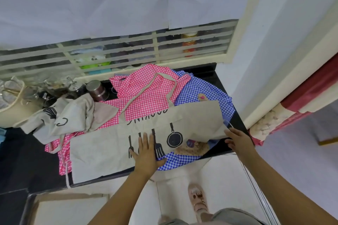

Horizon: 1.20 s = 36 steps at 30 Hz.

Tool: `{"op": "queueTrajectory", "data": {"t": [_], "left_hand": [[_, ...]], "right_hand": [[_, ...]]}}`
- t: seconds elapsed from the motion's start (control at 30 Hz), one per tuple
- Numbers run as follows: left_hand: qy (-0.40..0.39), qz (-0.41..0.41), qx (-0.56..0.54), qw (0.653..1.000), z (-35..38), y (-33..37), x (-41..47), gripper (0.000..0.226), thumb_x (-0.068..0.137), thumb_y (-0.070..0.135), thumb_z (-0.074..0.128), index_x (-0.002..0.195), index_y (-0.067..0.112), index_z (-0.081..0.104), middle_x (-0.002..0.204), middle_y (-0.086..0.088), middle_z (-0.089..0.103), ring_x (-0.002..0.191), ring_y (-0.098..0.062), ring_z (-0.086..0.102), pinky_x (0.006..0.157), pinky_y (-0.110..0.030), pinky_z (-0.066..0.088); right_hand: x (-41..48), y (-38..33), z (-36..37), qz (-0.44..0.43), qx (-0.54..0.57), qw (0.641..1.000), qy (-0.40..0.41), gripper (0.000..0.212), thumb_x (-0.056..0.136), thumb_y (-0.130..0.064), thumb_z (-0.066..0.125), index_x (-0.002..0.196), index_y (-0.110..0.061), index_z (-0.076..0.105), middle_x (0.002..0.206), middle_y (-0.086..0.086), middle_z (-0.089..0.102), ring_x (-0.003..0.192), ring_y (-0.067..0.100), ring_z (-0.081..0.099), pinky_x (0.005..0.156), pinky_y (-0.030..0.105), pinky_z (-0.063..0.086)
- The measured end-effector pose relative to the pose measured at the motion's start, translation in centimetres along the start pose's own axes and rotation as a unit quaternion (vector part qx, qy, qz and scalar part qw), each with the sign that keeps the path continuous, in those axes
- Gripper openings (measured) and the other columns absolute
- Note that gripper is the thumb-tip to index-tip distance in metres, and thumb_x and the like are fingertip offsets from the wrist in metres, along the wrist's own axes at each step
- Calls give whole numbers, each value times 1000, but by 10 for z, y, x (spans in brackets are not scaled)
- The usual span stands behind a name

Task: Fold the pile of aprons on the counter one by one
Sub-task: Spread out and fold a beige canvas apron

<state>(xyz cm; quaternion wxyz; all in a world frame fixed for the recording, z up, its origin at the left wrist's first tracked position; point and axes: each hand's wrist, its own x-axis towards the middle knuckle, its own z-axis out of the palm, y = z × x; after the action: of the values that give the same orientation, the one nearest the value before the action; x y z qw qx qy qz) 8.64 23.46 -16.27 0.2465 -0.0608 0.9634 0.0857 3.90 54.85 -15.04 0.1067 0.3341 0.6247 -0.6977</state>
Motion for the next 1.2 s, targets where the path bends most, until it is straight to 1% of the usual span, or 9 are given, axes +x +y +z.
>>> {"op": "queueTrajectory", "data": {"t": [0.07, 0.23, 0.43, 0.63, 0.73, 0.8, 0.9, 0.97, 1.2], "left_hand": [[-8, -1, 3, 1000, -2, 2, -1, 112, 84, 65, 52, 148, 11, -22, 157, -11, -24, 146, -31, -17, 110, -66, 4], [-27, 0, 3, 1000, -4, -2, 0, 112, 83, 68, 51, 149, 14, -21, 157, -9, -26, 146, -30, -18, 110, -66, 4], [-48, 0, -9, 999, -3, -8, 1, 105, 80, 73, 49, 149, 33, -19, 157, 4, -26, 145, -30, -21, 106, -71, 9], [-71, -11, -14, 997, -5, -3, 3, 105, 79, 76, 46, 147, 35, -22, 156, 3, -30, 143, -33, -24, 106, -72, 9], [-78, -10, -17, 997, -2, -5, 4, 108, 74, 81, 42, 147, 34, -23, 153, 4, -33, 143, -34, -25, 105, -72, 6], [-82, -10, -37, 996, -1, -5, 5, 114, 61, 92, 28, 147, 36, -22, 149, 9, -36, 142, -32, -27, 105, -73, 0], [-47, -24, -122, 991, 1, -6, 6, 117, 52, 100, 3, 149, 38, -15, 155, 10, -27, 143, -26, -26, 106, -68, -11], [-21, -30, -152, 988, 4, -7, 3, 101, 62, 88, -4, 146, 35, -20, 157, 8, -25, 144, -22, -26, 107, -65, -14], [31, -45, -84, 995, 24, -8, -5, 111, 43, 87, -35, 138, 30, -34, 143, 10, -43, 133, -14, -38, 109, -62, -14]], "right_hand": [[1, -7, 1, 17, 7, 1000, -13, 31, 87, -18, 67, 114, -6, 60, 89, 6, 63, 74, 17, 60, 59, 23, 50], [4, -35, -6, 14, -47, 998, -45, 11, 90, -9, 63, 90, 2, 61, 71, 11, 56, 58, 11, 56, 47, 12, 49], [25, -85, -40, -90, -103, 991, 0, 20, 87, -12, 67, 96, 5, 67, 69, 9, 61, 63, 13, 56, 54, 9, 49], [25, -41, -33, 5, 88, 994, 68, 49, 92, -19, 60, 135, 1, 46, 89, 12, 63, 78, 20, 62, 72, 24, 52], [0, -10, -1, 99, 80, 992, -10, 42, 96, -12, 54, 132, 7, 47, 79, 13, 49, 68, 23, 50, 57, 25, 55], [-20, 8, 26, 160, 82, 981, -78, 46, 94, -19, 58, 126, 12, 49, 86, 15, 58, 75, 26, 57, 52, 23, 56], [-33, 21, 64, 215, 100, 952, -192, 46, 87, -19, 63, 125, 4, 51, 114, 21, 61, 107, 30, 60, 87, 30, 54], [-35, 20, 82, 230, 142, 939, -214, 36, 85, -12, 67, 117, -3, 54, 113, 19, 62, 111, 29, 57, 98, 36, 48], [-18, 23, 90, 211, 175, 958, -81, 23, 90, -1, 60, 113, -4, 56, 94, 13, 65, 79, 24, 61, 50, 31, 56]]}}
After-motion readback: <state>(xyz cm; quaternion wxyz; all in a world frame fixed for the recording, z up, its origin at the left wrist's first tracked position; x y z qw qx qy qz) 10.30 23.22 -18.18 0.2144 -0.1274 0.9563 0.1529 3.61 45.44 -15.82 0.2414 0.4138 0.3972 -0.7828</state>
